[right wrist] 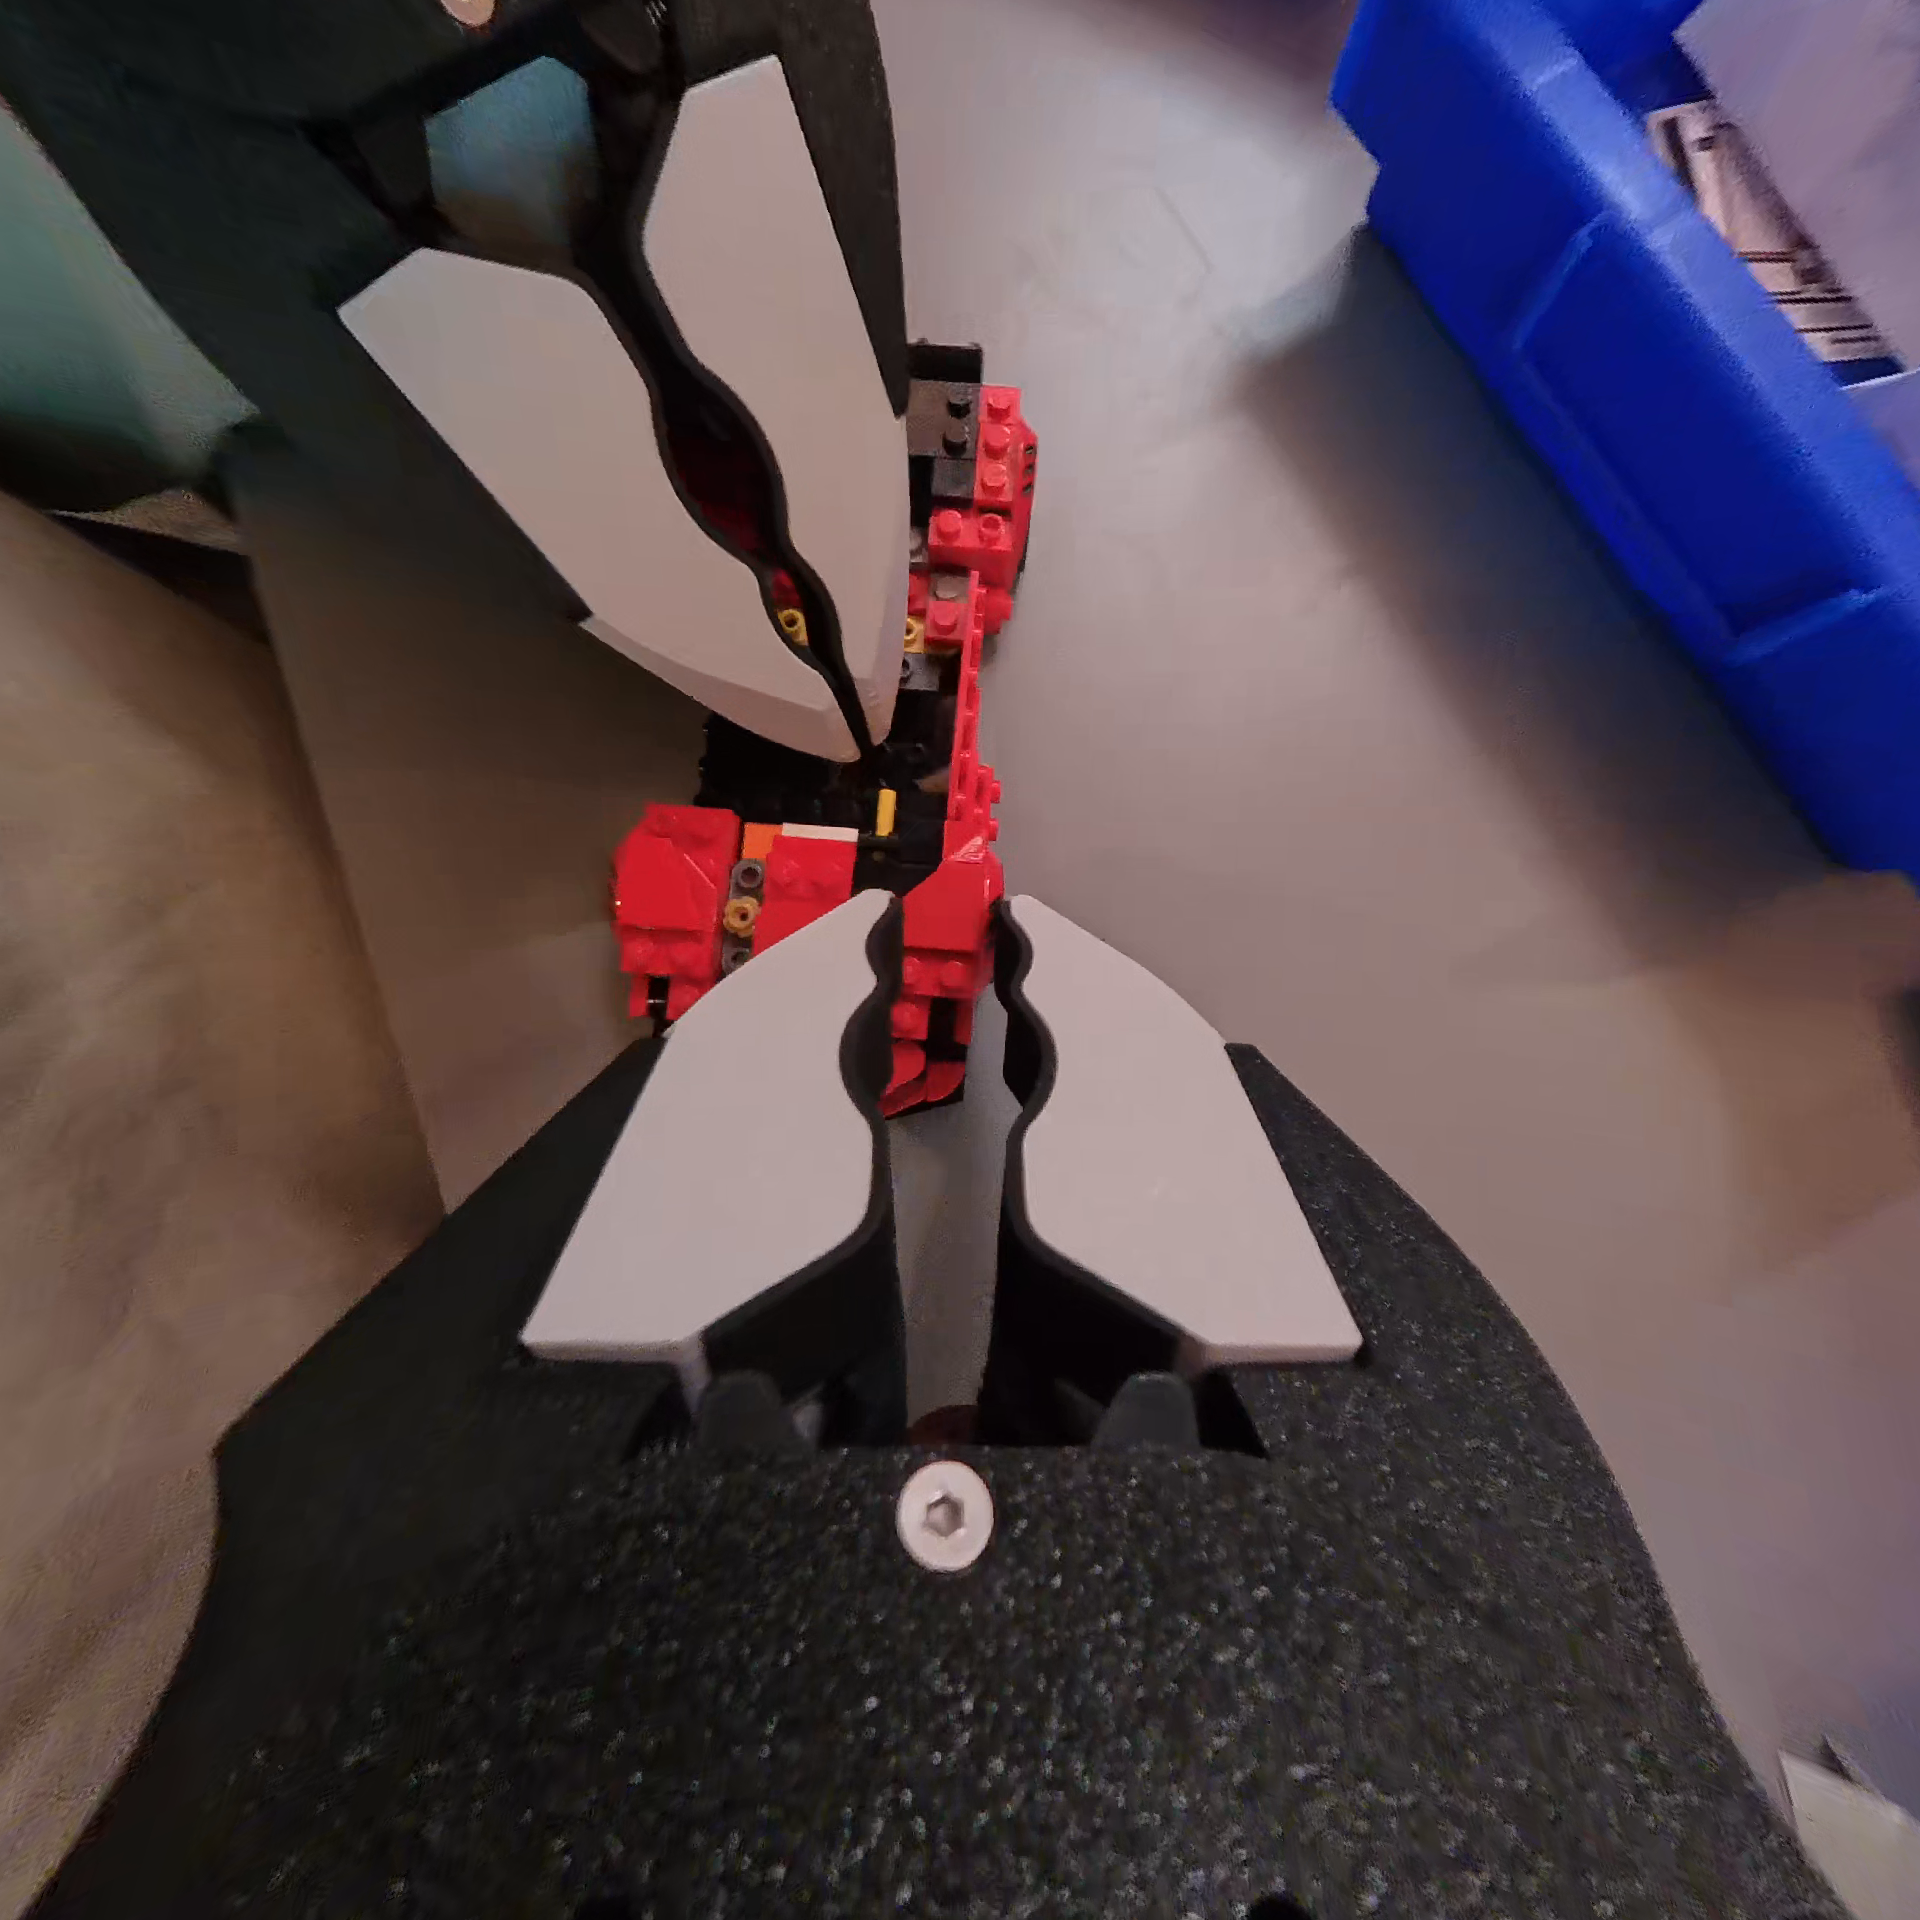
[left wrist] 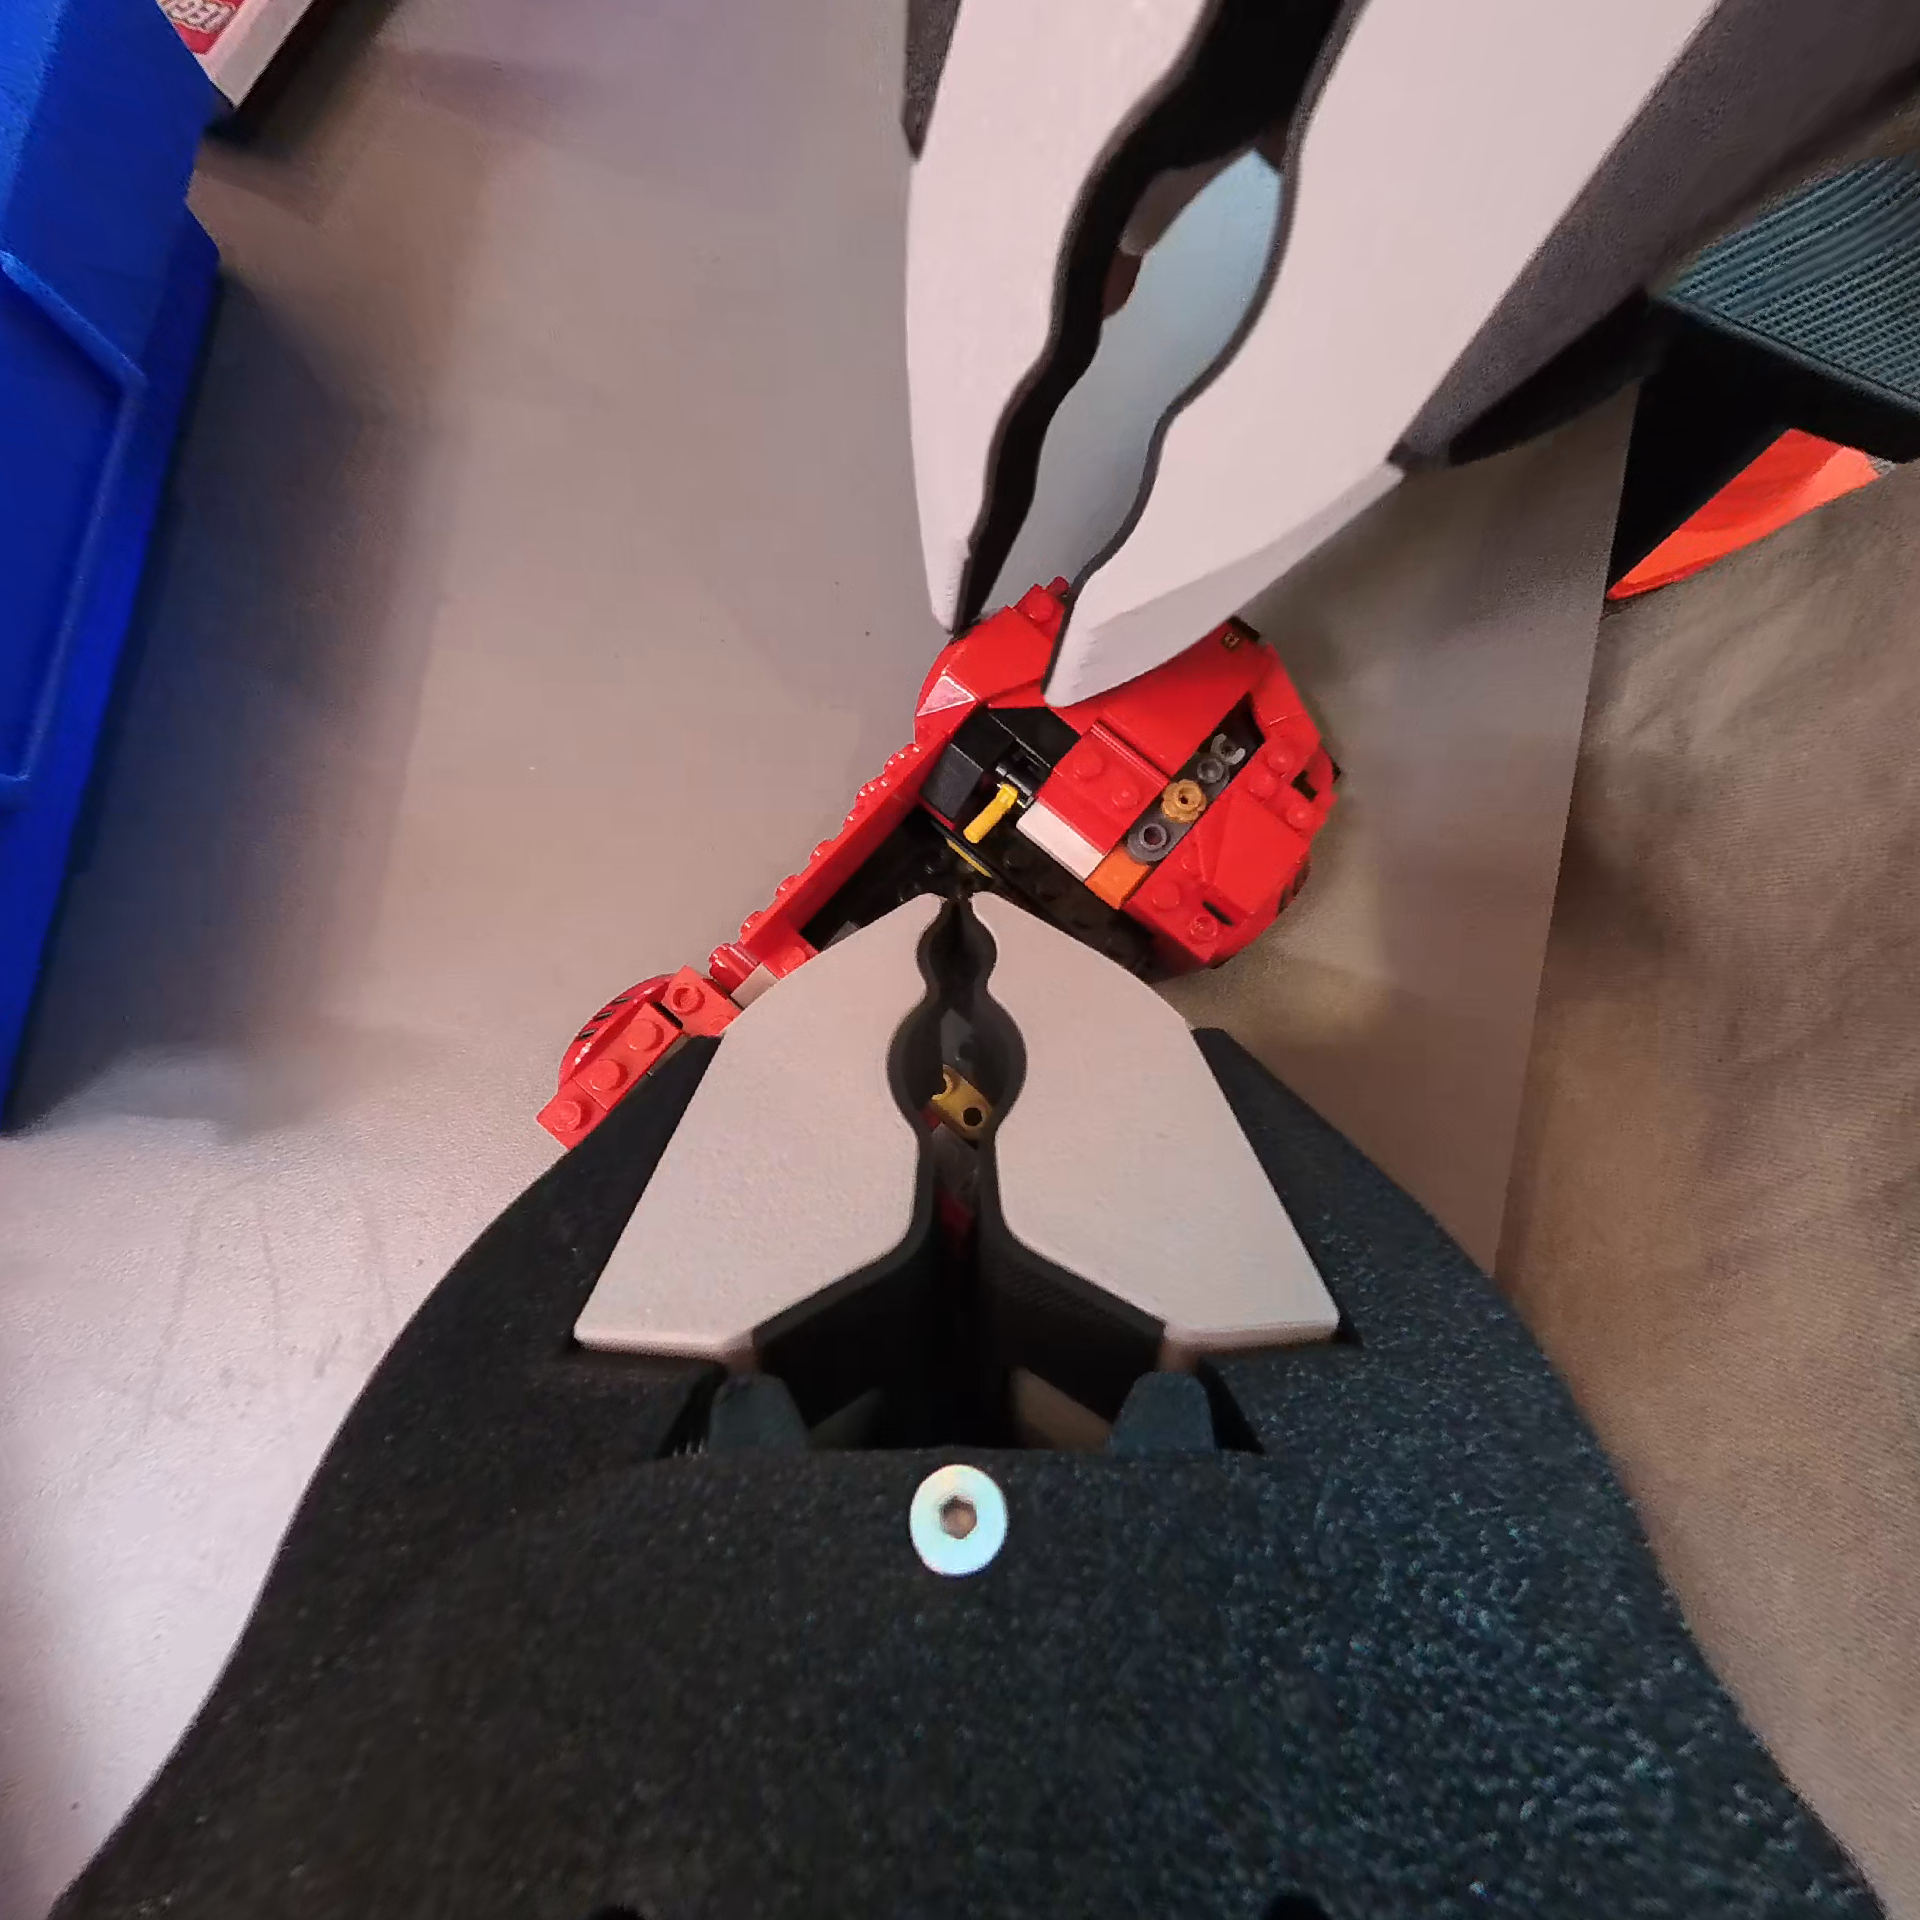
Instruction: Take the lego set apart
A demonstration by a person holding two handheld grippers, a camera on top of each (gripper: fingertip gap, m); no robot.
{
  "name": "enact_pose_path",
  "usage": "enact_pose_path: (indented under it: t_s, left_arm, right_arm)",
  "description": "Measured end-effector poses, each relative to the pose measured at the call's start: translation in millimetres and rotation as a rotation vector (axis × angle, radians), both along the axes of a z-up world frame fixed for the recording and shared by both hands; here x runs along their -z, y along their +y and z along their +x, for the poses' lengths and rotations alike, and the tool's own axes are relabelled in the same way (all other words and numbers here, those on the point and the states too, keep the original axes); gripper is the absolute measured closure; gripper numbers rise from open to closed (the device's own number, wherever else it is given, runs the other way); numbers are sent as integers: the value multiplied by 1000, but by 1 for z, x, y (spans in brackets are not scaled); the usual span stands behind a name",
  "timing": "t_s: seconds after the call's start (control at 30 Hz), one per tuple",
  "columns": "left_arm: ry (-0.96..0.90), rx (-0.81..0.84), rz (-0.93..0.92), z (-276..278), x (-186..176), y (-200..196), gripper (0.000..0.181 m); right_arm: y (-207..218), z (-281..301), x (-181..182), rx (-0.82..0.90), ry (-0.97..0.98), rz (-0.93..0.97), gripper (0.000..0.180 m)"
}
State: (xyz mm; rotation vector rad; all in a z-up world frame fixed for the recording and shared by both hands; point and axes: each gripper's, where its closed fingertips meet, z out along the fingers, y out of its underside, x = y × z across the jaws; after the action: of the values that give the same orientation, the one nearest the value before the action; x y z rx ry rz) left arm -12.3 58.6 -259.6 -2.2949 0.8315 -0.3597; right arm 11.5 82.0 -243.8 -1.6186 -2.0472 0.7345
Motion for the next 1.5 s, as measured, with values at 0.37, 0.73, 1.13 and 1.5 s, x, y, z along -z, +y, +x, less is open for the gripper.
enact_pose_path:
  t_s: [0.37,0.73,1.13,1.5]
  left_arm:
    - [8,26,12,3,0,-2,181]
    - [-1,76,-11,10,0,-4,181]
    - [176,46,77,4,2,-7,144]
    - [106,6,183,-23,-14,-12,171]
  right_arm:
    - [-2,-4,-3,106,76,351,180]
    - [15,3,-13,-119,156,321,166]
    - [-1,30,17,-236,-33,-242,123]
    - [-55,40,11,-253,8,-224,141]
